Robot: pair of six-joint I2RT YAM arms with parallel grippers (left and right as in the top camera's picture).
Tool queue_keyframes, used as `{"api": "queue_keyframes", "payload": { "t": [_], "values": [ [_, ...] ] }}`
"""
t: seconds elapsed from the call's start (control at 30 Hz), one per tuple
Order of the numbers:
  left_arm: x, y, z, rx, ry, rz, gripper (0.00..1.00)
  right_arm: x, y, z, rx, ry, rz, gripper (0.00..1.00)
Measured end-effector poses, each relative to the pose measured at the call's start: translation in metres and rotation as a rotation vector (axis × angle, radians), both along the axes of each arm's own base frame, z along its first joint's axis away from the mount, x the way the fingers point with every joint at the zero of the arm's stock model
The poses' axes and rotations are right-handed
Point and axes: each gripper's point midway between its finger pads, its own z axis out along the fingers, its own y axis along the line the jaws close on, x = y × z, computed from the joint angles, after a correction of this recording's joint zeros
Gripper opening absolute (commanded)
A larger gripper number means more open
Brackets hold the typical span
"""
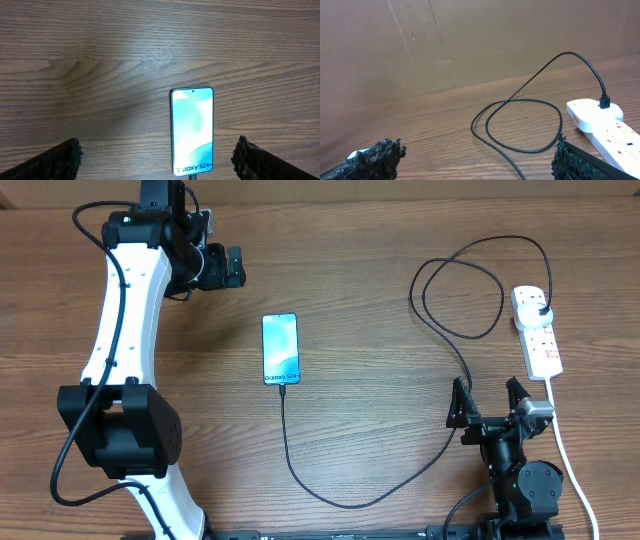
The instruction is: Plug charger to phone and switch on socket
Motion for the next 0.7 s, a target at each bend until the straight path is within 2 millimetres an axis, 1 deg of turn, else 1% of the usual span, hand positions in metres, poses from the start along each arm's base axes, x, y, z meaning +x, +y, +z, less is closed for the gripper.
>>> {"api": "queue_keyframes", "payload": {
  "t": [0.17, 0.27, 0.4, 0.5, 0.6, 0.7],
  "values": [
    [-0.003, -0.003, 0.007, 0.000, -0.016, -0.008, 1.00, 0.000, 0.000, 0.000, 0.000, 0.001, 0.000, 1.00],
    [-0.013, -0.005, 0.021, -0.001, -0.042, -0.011, 1.00, 0.000, 0.000, 0.000, 0.000, 0.000, 0.000, 1.00],
    [-0.042, -0.004, 0.044, -0.002, -0.080, -0.011, 1.00, 0.000, 0.000, 0.000, 0.000, 0.001, 0.000, 1.00],
    [-0.063, -0.004, 0.054, -0.002, -0.100, -0.011, 1.00, 0.000, 0.000, 0.000, 0.000, 0.000, -0.001, 1.00],
    [-0.091, -0.003, 0.055, -0.002, -0.097, -0.011, 1.00, 0.000, 0.000, 0.000, 0.000, 0.000, 0.000, 1.00],
    [-0.115, -0.003, 0.048, -0.001, -0.076, -0.011, 1.00, 0.000, 0.000, 0.000, 0.000, 0.001, 0.000, 1.00]
  ]
}}
